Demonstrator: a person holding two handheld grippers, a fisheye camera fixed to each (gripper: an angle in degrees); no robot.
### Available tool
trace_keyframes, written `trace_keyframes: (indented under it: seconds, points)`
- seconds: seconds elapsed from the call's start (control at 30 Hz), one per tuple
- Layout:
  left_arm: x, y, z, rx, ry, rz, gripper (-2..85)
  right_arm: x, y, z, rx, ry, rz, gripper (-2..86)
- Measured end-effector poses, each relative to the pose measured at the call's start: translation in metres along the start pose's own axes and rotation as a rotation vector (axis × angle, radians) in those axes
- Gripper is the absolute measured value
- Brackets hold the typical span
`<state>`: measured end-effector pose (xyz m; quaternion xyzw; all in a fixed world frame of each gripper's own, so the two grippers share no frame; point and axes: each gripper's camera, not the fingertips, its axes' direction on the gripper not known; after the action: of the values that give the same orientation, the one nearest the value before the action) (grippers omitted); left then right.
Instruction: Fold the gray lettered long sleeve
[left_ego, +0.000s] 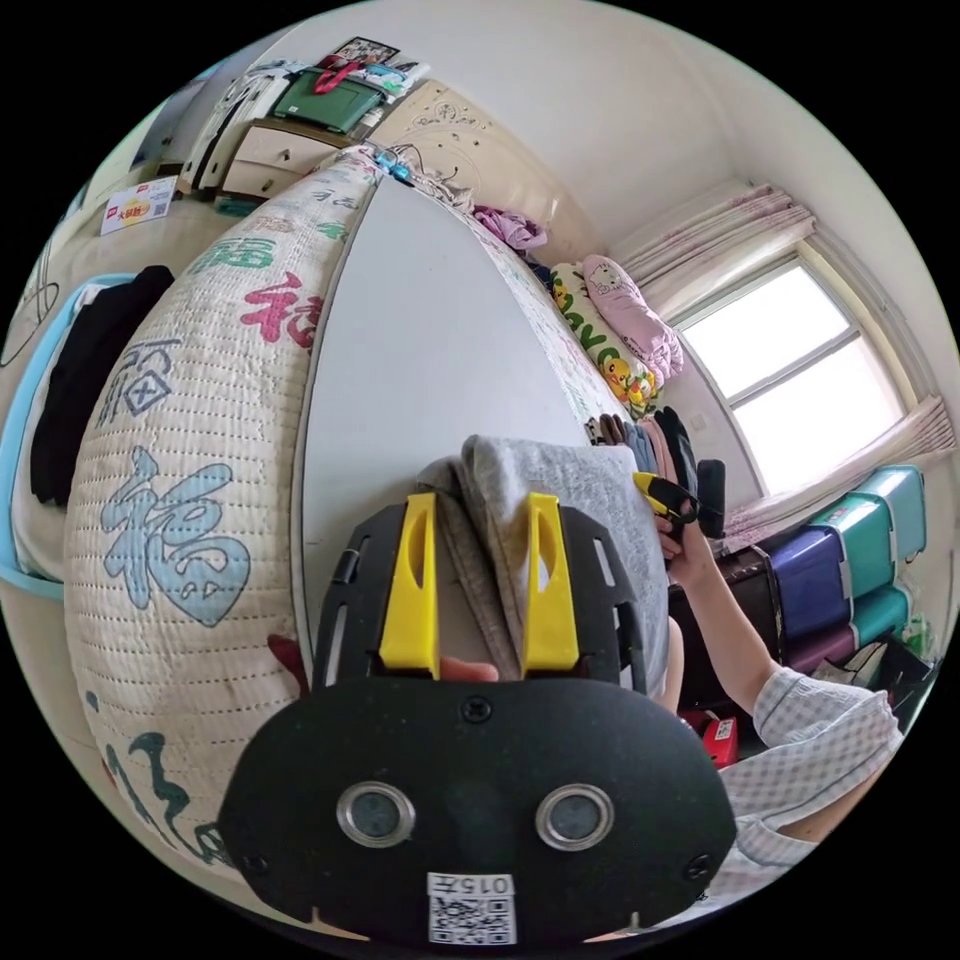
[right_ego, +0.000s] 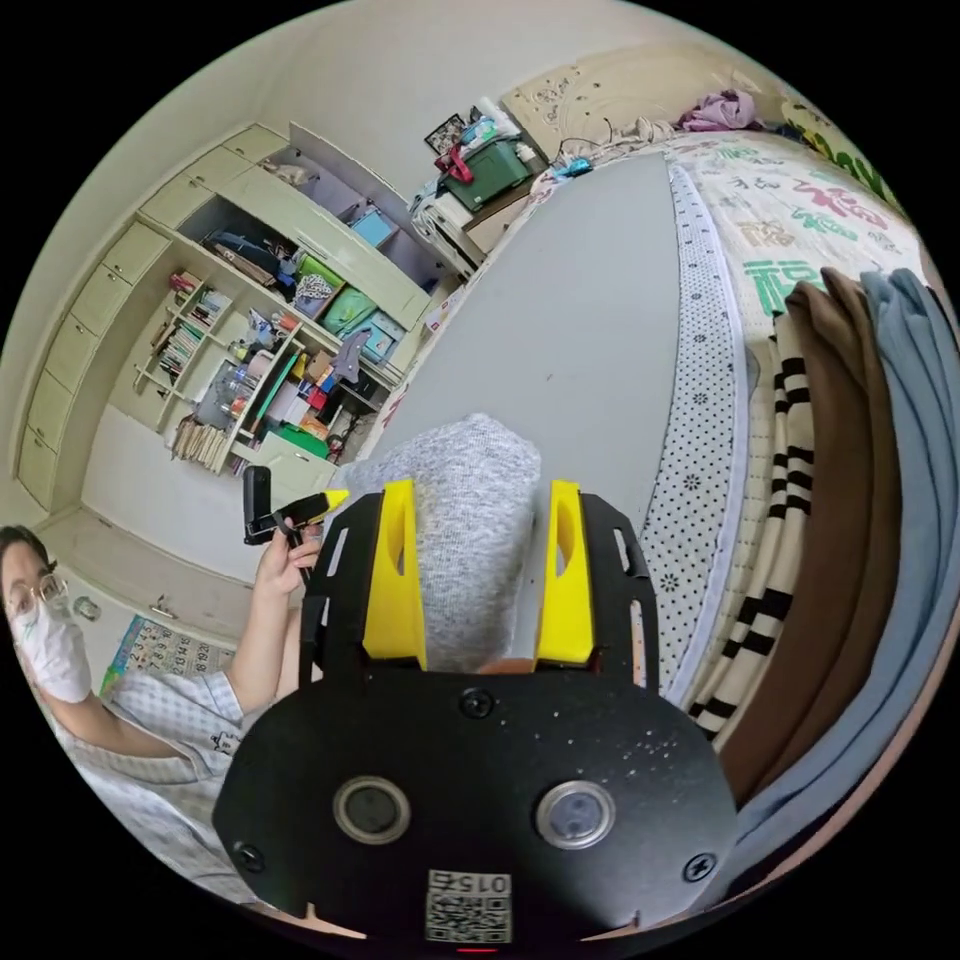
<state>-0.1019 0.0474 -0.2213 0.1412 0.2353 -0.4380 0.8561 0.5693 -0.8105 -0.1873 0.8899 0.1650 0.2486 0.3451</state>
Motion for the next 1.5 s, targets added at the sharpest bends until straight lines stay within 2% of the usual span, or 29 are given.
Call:
trace_keyframes:
  seconds: [0.13,0.23,0.3,0.43,0.6,0.7,0.87,1.03,1.2,1.23,1.33,1.5]
  points:
    - [-0.011,0.014,0.016,-0.035,-0.014,0.033,10.1,-0.037,0.014,0.038,0.002,-0.026,0.044,13.4]
    - [-0.017,0.032,0.021,-0.019,0.007,0.065,6.8,-0.086,0.027,0.055,0.014,0.018,-0.002,11.2]
    - [-0.020,0.047,0.018,0.025,0.056,0.078,6.1,-0.145,0.052,0.057,0.080,0.037,-0.078,9.5]
    - [-0.012,0.091,-0.004,0.139,0.195,0.213,5.2,-0.232,0.117,0.031,0.235,-0.049,-0.199,8.9]
    - [0.031,0.157,-0.036,0.244,0.245,0.433,4.6,-0.360,0.253,-0.011,0.404,-0.064,-0.411,8.7]
    - [0.075,0.189,-0.041,0.252,0.230,0.550,5.0,-0.405,0.320,-0.030,0.471,-0.010,-0.457,8.6]
    - [0.153,0.236,-0.026,0.269,0.326,0.739,5.0,-0.444,0.408,-0.077,0.648,0.023,-0.504,8.5]
    - [0.229,0.251,0.026,0.254,0.416,0.885,5.0,-0.493,0.464,-0.137,0.774,0.271,-0.540,8.4]
    - [0.301,0.247,0.115,0.188,0.576,0.953,5.1,-0.519,0.489,-0.200,0.865,0.654,-0.528,8.4]
    - [0.320,0.246,0.141,0.171,0.604,0.965,5.1,-0.521,0.489,-0.204,0.871,0.704,-0.523,8.3]
    - [0.362,0.244,0.207,0.131,0.665,0.988,5.1,-0.519,0.474,-0.213,0.890,1.014,-0.499,8.3]
    - [0.409,0.233,0.315,0.063,0.744,0.954,5.0,-0.461,0.416,-0.225,0.857,1.238,-0.420,8.2]
